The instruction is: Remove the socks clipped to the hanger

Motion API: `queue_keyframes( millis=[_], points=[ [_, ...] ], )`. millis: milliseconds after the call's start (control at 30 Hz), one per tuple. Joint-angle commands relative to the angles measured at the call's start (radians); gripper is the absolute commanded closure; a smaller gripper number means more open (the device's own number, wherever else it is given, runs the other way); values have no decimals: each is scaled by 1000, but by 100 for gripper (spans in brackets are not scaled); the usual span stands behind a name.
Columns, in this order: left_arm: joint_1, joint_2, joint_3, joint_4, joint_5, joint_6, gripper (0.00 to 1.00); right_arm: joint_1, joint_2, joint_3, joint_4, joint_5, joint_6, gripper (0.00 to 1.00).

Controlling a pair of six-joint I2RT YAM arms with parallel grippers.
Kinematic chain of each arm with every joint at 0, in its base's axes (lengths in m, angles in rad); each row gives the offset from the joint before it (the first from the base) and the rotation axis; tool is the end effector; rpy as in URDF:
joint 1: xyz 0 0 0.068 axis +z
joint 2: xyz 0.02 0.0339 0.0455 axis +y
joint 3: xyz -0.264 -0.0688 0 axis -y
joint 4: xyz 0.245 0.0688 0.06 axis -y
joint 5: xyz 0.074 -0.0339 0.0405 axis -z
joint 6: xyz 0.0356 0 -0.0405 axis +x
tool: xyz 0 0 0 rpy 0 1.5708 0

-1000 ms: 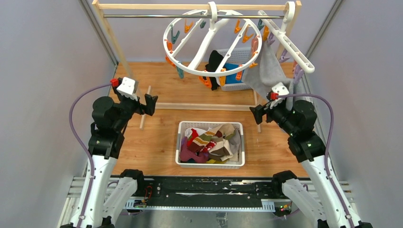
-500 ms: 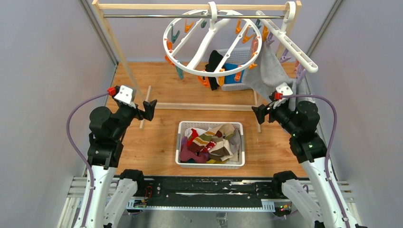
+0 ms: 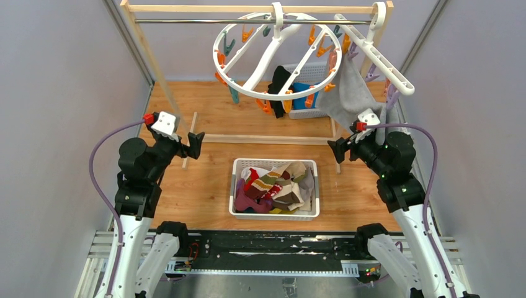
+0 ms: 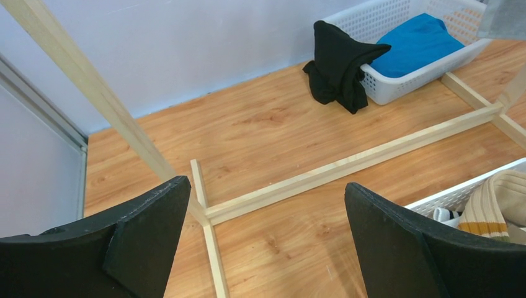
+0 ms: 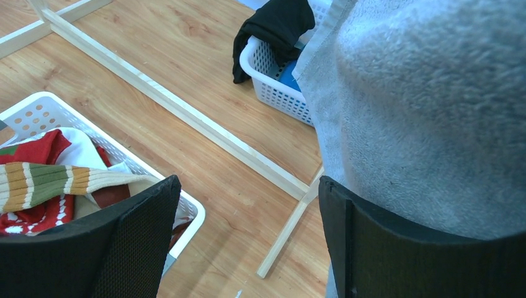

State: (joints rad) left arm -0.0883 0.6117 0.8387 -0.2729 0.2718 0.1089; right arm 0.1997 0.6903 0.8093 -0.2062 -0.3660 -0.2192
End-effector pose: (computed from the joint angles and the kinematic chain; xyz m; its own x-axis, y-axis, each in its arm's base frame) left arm 0.1359 -0.0216 0.3737 -0.0072 0.1057 -0.9944 0.3550 0.9299 0.0963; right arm 0.1537 0.0441 0.3609 0.0329 -0.2005 -0.9791 -0.5404 0.8205 -0.1862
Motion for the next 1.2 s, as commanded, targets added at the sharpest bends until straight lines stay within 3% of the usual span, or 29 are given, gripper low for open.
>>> queue_keyframes(
  millis=[0, 1167],
  points=[
    [6, -3, 23, 5, -24, 18, 0, -14, -4, -12, 20, -21, -14, 19],
    [7, -2, 15, 1, -13, 23, 0, -16, -20, -33, 38, -36, -30, 18]
  ],
)
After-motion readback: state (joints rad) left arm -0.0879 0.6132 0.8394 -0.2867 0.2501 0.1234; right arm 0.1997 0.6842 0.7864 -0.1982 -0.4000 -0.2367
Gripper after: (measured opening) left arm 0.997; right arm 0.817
